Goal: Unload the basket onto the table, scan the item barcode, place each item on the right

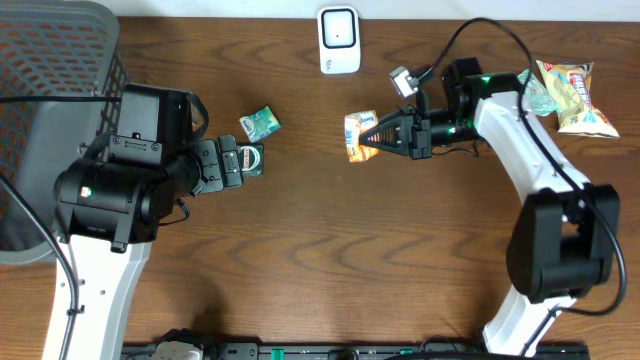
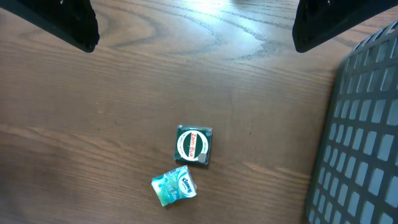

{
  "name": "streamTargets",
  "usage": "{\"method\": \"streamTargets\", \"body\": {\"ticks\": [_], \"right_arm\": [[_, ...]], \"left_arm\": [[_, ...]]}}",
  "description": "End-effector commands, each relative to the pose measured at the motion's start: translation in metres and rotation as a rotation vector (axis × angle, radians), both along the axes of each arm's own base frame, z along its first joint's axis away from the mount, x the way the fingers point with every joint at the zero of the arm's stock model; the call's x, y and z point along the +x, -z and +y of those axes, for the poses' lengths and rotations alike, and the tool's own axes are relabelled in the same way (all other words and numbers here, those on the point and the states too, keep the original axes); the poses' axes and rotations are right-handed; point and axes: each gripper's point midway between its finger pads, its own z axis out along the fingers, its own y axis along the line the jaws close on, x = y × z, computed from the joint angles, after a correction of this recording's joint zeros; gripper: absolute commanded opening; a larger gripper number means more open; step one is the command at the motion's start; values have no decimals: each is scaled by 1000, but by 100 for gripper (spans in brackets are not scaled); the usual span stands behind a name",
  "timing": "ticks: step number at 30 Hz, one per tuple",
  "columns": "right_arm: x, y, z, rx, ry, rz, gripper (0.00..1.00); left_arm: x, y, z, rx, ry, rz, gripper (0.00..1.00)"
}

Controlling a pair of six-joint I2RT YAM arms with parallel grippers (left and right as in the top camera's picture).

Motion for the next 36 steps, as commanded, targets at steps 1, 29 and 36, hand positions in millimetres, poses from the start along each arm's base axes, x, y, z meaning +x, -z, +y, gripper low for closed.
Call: {"method": "streamTargets", "body": {"ticks": [1,29,36], "right_arm": [[2,-6,-1,14,4,-40,1],[82,134,-19,-1051,455,-75,1],[105,129,-9,-1240,591,-335,1]], "left_arm": [[1,-4,1,6,-2,-13,98],[1,-4,1,6,-2,-13,97],[1,-4,1,6,-1,-13,98]]}}
